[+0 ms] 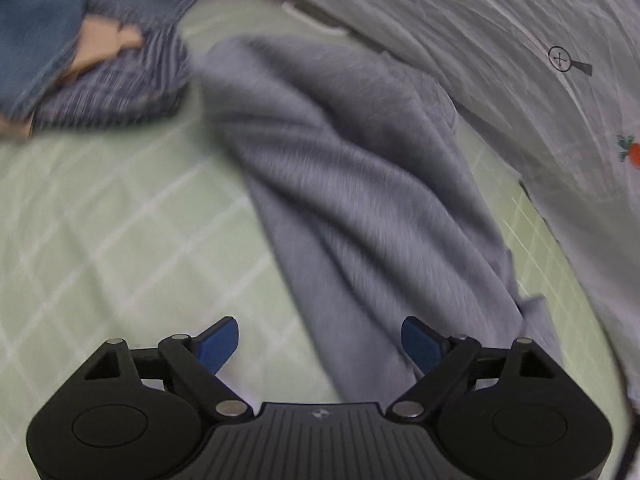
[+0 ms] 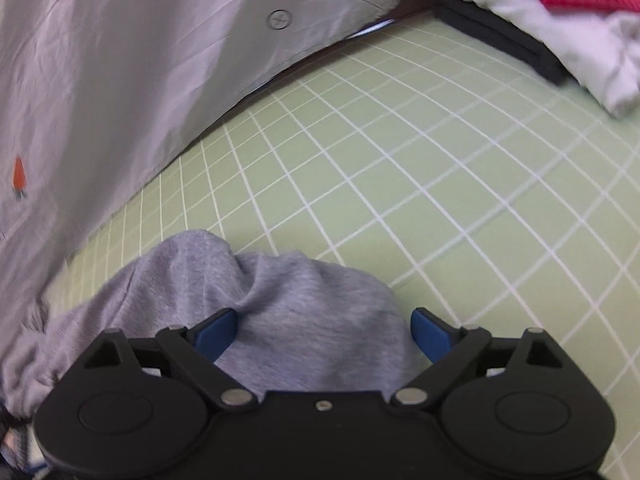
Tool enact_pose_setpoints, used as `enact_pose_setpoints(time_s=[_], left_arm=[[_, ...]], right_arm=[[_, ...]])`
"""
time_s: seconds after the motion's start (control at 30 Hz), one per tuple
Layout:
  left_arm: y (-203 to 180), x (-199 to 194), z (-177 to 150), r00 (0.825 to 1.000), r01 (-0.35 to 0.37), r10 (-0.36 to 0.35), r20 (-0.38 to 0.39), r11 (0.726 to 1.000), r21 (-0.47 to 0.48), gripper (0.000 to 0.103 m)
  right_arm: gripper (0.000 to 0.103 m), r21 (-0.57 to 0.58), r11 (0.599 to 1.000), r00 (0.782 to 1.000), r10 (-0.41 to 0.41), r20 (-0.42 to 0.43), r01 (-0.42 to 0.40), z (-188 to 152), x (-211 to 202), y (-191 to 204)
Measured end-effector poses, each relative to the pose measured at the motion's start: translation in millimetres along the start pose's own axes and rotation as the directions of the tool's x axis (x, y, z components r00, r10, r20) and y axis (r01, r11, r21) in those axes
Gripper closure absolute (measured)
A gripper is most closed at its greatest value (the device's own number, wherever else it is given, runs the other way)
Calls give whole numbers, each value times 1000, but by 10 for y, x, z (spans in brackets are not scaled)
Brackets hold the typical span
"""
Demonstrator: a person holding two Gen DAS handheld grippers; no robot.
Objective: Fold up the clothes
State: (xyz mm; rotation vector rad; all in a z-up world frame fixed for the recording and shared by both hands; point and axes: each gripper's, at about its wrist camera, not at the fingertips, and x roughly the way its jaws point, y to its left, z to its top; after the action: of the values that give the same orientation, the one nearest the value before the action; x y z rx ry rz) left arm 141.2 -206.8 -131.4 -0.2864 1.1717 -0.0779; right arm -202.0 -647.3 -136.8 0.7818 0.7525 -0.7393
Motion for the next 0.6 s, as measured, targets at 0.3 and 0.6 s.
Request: enact_pose_setpoints(time_s=[0.3, 0.6], left_arm=[[-224, 121, 88, 987, -119, 108, 123, 989, 90, 70], [141, -539, -10, 975, 8, -2, 221, 1000, -25, 103]], right_arm=[[52, -60, 998, 1000, -14, -3, 14, 59, 66, 46], [97, -78, 997, 961, 20, 276, 2, 212, -703, -69]])
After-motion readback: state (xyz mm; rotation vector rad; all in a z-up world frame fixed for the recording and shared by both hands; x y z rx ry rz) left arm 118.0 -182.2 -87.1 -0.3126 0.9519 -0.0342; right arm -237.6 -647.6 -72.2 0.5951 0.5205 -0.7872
